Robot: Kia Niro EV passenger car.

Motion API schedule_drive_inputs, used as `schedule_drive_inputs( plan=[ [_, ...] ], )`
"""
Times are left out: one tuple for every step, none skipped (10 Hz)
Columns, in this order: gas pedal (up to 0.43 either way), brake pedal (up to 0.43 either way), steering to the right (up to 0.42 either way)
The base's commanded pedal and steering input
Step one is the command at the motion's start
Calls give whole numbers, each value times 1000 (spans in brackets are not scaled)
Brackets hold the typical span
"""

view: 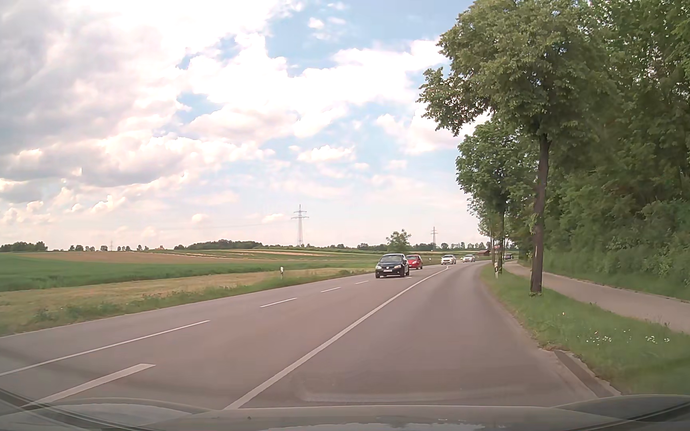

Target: Follow the waypoints while adhering to traffic rules and regulations

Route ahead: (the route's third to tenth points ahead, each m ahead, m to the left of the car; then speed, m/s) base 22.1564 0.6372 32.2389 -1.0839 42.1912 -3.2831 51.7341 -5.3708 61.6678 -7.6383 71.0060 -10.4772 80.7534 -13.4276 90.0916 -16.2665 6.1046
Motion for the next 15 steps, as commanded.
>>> schedule_drive_inputs(
  plan=[
    [331,18,138],
    [331,18,129],
    [331,18,110],
    [331,18,79],
    [331,18,54],
    [331,18,47],
    [331,18,47],
    [331,18,48],
    [331,18,48],
    [331,18,48],
    [331,18,46],
    [331,18,39],
    [350,18,37],
    [350,18,37],
    [350,18,36]
  ],
)
